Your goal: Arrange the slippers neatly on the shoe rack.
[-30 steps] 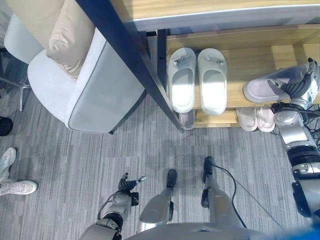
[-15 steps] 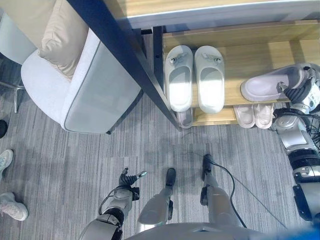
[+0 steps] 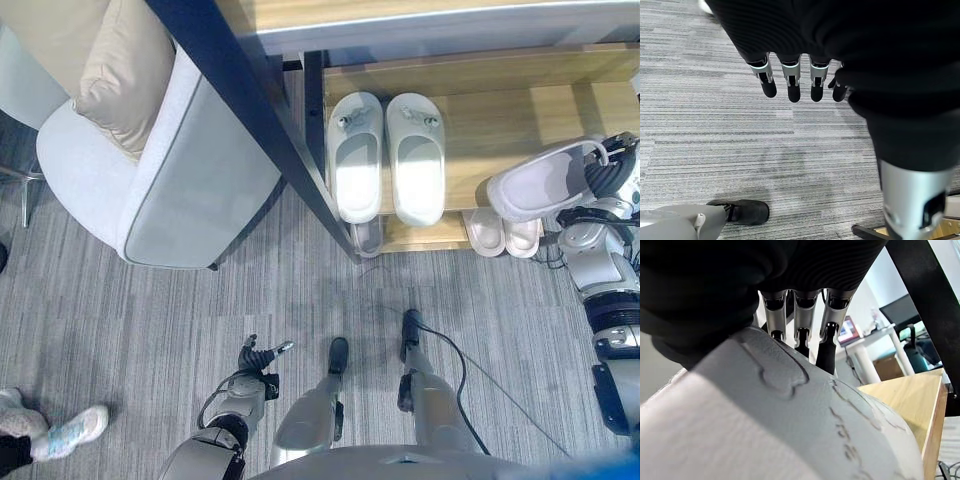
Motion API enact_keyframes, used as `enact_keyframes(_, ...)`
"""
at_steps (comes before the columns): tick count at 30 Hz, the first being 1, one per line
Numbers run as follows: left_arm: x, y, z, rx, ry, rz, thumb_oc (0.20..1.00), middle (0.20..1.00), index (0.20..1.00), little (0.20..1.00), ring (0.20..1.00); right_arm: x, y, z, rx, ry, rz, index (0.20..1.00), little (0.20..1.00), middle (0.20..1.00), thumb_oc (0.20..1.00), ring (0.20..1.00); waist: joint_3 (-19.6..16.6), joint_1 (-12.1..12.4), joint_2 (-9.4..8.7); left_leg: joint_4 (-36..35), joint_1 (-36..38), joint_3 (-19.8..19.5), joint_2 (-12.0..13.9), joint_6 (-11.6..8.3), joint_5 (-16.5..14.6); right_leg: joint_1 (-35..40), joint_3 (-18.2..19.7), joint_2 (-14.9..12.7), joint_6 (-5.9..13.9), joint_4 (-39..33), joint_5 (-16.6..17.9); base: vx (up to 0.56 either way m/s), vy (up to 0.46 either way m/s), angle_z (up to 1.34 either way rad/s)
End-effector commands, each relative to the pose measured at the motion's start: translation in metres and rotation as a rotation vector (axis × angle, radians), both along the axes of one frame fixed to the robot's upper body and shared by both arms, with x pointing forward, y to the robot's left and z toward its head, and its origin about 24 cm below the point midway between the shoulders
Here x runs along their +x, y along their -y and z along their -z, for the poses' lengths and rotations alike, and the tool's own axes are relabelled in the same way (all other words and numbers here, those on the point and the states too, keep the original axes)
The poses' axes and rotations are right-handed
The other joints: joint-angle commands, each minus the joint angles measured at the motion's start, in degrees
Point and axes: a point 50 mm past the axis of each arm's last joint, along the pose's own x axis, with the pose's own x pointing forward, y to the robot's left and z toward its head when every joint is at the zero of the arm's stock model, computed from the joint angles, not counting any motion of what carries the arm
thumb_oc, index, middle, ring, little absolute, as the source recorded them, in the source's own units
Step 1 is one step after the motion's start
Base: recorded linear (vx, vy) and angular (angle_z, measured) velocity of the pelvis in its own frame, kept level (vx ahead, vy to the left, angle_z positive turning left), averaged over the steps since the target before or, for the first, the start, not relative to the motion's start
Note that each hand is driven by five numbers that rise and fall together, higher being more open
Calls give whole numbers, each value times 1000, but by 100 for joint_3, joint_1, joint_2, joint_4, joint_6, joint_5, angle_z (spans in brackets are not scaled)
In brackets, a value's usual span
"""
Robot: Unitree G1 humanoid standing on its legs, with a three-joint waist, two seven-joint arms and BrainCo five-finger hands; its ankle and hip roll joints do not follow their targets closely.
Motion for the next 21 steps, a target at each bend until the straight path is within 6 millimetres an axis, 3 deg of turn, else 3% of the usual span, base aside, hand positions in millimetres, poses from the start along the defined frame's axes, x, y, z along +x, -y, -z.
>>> enact_keyframes(1, 4, -16, -4, 93, -13, -17, 1000, 1000, 1000, 1000, 1000, -5, 7, 7, -32, -38, 24, 341, 341, 341, 341, 341, -199, 78, -177, 8, -406, 247, -157, -79, -66, 691, 80, -95, 429, 52, -1063, 0, 0, 0)
enact_keyframes(4, 4, -15, -4, 96, -12, -12, 1000, 1000, 1000, 1000, 1000, -5, 7, 0, -62, -12, 24, 200, 200, 200, 200, 200, -210, 79, -182, 8, -390, 256, -155, -75, -71, 696, 91, -88, 430, 53, -1072, 0, 0, 0)
enact_keyframes(15, 3, -15, -4, 107, -15, 3, 1000, 1000, 1000, 1000, 1000, -8, 2, -18, -161, 43, -16, 200, 200, 200, 200, 200, -283, 69, -230, 8, -318, 265, -139, -74, -111, 767, 79, -82, 436, 56, -1119, 0, 0, 0)
enact_keyframes(21, -3, -14, -1, 111, -30, 12, 1000, 1000, 1000, 1000, 1000, -19, -18, -24, -230, 112, -149, 200, 200, 200, 200, 200, -393, 35, -278, 8, -115, 300, -85, -71, -194, 960, 88, -48, 427, 72, -1209, 12, -9, -2)
